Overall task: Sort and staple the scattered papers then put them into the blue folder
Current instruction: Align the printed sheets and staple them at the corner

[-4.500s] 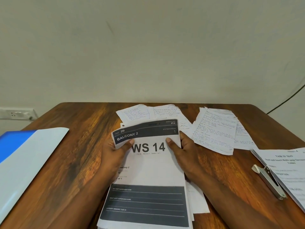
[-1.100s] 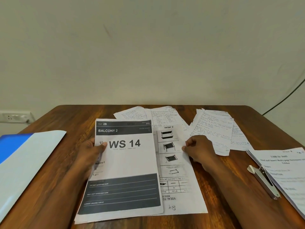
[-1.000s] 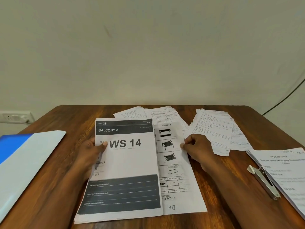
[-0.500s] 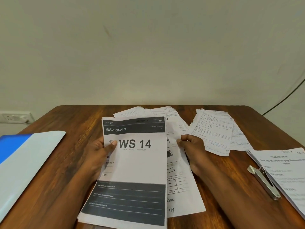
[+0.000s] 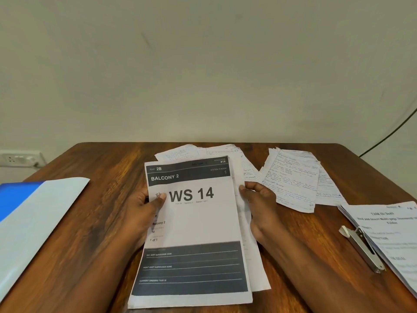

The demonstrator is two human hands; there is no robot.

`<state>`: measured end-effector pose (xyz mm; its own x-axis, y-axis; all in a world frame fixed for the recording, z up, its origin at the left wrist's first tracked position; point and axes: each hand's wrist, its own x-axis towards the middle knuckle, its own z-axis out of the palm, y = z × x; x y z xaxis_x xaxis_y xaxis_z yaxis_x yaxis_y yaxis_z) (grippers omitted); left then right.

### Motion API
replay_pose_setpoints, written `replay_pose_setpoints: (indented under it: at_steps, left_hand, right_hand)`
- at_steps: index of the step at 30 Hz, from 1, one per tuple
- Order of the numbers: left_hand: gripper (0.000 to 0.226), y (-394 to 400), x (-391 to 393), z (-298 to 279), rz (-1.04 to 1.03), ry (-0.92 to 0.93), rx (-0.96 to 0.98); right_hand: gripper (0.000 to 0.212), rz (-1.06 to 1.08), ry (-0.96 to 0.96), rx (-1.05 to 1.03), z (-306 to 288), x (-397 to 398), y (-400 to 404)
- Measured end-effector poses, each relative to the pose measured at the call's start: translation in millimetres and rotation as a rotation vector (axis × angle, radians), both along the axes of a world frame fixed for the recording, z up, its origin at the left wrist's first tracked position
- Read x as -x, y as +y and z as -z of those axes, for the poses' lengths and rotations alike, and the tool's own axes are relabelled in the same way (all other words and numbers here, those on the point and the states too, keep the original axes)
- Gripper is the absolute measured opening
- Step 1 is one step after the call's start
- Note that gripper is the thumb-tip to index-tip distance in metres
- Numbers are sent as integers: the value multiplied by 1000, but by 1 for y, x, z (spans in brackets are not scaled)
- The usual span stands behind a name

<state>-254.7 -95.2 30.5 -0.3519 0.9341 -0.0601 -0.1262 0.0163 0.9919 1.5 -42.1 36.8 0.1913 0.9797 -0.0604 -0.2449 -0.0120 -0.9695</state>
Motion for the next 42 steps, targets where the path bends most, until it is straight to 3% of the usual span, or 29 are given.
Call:
replay_pose_setpoints:
  at_steps: [8, 12, 16, 19, 22, 27, 33, 37, 42]
  left_hand:
    - [17, -4, -6, 2, 20, 86, -2]
    - [17, -5, -10, 4, 11, 103, -56]
    - [22, -5, -14, 3, -39, 111, -104]
    - [29, -5, -14, 1, -91, 143, -127]
    - [36, -5, -12, 0, -156, 197, -185]
    - [58, -8, -12, -8, -138, 105, -166]
    - [43, -20, -10, -21, 224, -226, -45]
    - [44, -27, -20, -19, 315, -213, -32]
    - [29, -31, -35, -23, 155, -100, -163]
  right_hand:
    - [10, -84, -22, -6, -9, 6, -16]
    - [19, -112, -45, -45, -8, 13, -21]
    - [13, -206, -226, -137, -2, 13, -20]
    - [29, -264, -430, -153, 2, 11, -18]
    - [37, -329, -496, -156, 1, 9, -19]
    - [43, -345, -492, -171, -1, 9, -16]
    - [34, -248, -474, -280, -21, 4, -22]
    - [34, -154, -401, -361, -37, 3, -31]
    - [32, -144, -301, -396, -45, 4, -39]
